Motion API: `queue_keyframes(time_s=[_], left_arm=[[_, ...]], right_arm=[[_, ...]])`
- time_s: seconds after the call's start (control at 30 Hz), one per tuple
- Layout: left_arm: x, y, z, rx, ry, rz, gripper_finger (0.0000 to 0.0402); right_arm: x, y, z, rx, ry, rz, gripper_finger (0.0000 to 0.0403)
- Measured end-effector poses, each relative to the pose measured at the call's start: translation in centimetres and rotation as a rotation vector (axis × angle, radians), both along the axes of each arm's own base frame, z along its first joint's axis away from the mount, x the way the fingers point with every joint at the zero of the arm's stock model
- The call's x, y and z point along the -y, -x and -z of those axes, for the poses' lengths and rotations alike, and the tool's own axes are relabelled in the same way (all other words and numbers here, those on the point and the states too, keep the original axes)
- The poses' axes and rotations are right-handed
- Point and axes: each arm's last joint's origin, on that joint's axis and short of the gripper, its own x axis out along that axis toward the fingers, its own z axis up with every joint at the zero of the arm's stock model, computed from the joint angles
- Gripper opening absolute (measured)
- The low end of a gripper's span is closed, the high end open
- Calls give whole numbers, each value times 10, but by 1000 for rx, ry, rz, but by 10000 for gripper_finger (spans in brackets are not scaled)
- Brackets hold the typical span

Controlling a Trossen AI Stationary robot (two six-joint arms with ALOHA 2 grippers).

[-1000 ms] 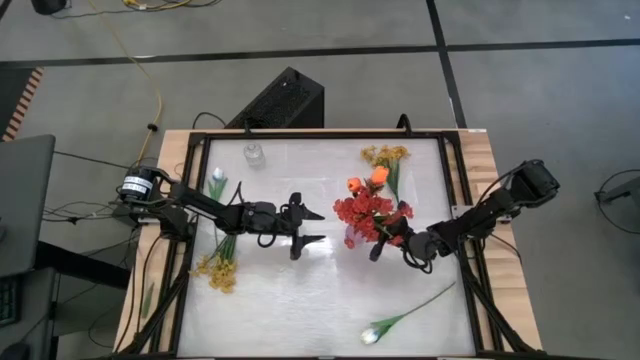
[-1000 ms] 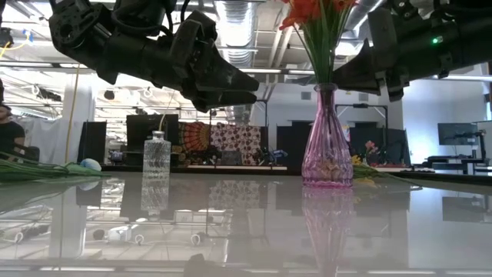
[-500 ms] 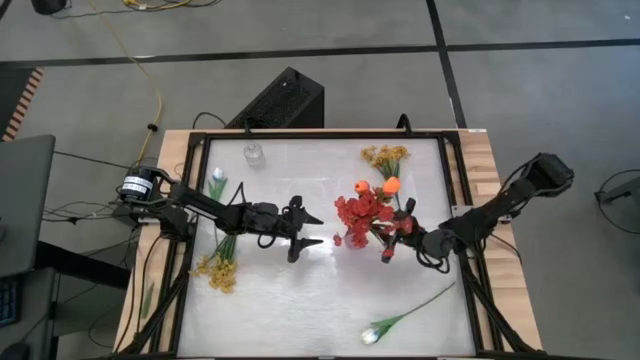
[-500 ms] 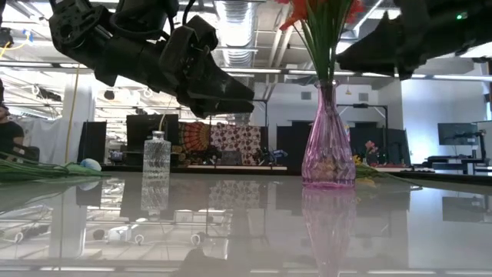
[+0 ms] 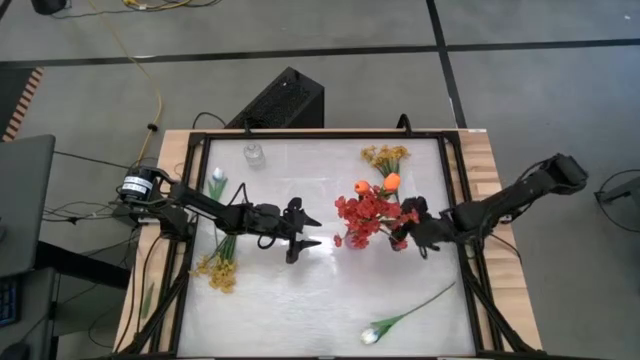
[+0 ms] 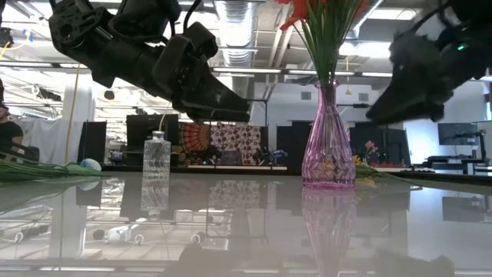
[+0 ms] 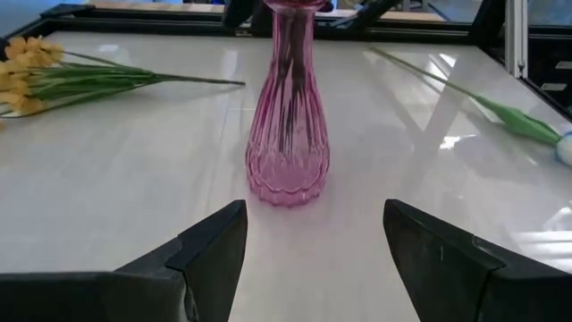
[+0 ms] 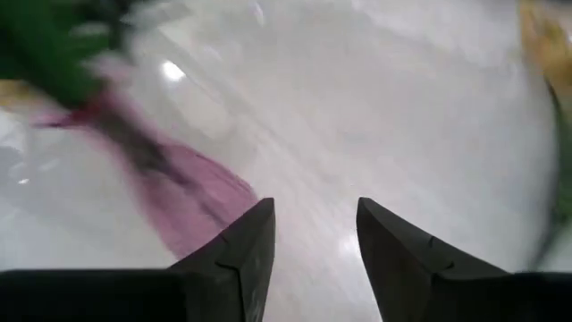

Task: Sort flowers into vase by color
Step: Put the yellow flowers into the transparent vase

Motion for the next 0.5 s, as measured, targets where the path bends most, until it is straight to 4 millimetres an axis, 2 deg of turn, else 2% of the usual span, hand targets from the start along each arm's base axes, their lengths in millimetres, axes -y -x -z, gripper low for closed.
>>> queue_keyframes(time_s=[0.13,0.23,0.5], left_arm=[[-4,5,0,-73,-66,-39,251],[-11,13,-10,-105,-121,-133,251],[-29,25,-25,-149,-204,-213,251]], right_arm=[[22,-6,-4,-110,-108,122,170],[40,-8,-7,-212,-142,192,159],[81,-12,9,-419,-191,285,151]])
